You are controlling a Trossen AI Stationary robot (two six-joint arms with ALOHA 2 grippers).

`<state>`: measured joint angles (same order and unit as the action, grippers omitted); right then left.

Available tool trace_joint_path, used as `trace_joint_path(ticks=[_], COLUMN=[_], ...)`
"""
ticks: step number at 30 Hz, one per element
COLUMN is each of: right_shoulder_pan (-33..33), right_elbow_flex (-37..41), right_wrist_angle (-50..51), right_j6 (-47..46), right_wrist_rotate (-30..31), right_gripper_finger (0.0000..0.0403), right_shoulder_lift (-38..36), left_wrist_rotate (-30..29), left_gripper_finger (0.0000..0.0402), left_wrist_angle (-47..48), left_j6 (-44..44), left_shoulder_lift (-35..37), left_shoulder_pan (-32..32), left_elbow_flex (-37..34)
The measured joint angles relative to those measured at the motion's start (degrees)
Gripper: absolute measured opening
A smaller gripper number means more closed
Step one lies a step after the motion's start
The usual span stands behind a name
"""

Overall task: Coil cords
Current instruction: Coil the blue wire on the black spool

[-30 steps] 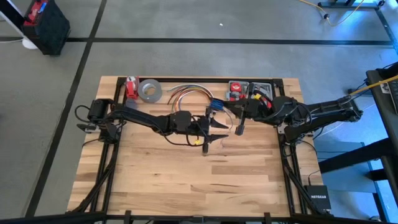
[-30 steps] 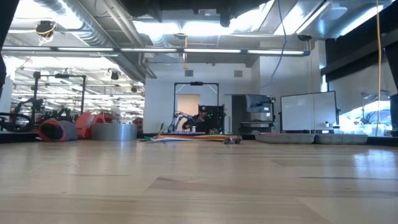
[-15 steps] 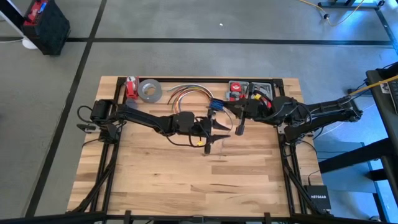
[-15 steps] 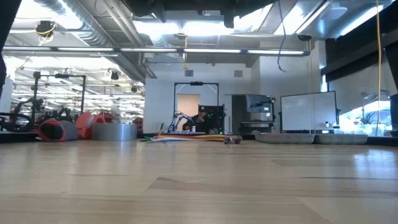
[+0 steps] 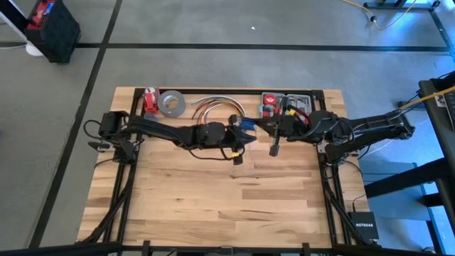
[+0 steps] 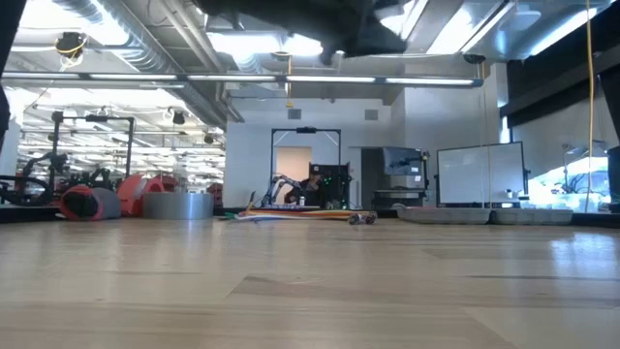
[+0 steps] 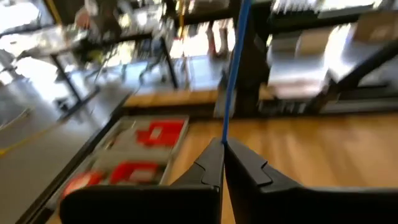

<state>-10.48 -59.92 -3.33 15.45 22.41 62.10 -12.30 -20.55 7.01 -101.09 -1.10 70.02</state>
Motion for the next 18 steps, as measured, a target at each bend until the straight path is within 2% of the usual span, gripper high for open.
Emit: trace_joint_path(ticks=[6, 11, 18], right_shoulder_pan=[0.0, 0.0, 0.0], right_elbow_flex=[-0.1, -0.1, -0.1], right_wrist_angle=[7.0, 14.3, 17.9], right_j6=[-1.0, -2.0, -2.2], right_wrist_rotate=[0.0, 0.0, 0.9], right_gripper_finger=[0.0003, 0.0003, 0.0003], right_shoulder_lift=[-0.1, -0.1, 3.3], left_wrist_rotate=[-9.0, -11.5, -11.8], left_gripper_finger=[0.0002, 0.0001, 0.0001], left_wrist_angle=[21.7, 36.4, 40.9], left_j6=[-0.6, -4.7, -9.4], left_shoulder_lift=[7.8, 15.1, 23.2], left_shoulder_pan=[-1.2, -1.6, -1.6], left_elbow_flex=[-0.1, -0.1, -0.1])
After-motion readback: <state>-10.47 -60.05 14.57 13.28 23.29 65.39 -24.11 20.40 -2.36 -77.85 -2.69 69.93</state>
